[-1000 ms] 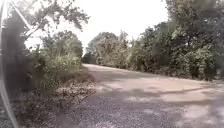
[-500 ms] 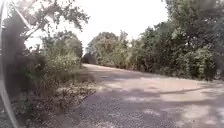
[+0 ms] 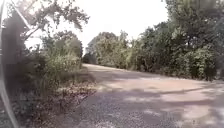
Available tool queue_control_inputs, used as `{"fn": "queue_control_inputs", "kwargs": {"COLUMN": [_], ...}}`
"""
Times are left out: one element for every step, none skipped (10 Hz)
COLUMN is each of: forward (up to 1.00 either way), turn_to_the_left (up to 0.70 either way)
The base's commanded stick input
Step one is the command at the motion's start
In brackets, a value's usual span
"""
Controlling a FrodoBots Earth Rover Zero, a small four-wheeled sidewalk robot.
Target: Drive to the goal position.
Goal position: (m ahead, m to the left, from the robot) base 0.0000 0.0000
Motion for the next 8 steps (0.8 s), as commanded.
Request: {"fn": "queue_control_inputs", "kwargs": {"forward": [0.05,0.05,0.05,0.05,0.05,0.05,0.05,0.05], "turn_to_the_left": [0.00,0.00,0.00,0.00,0.00,0.00,0.00,0.00]}}
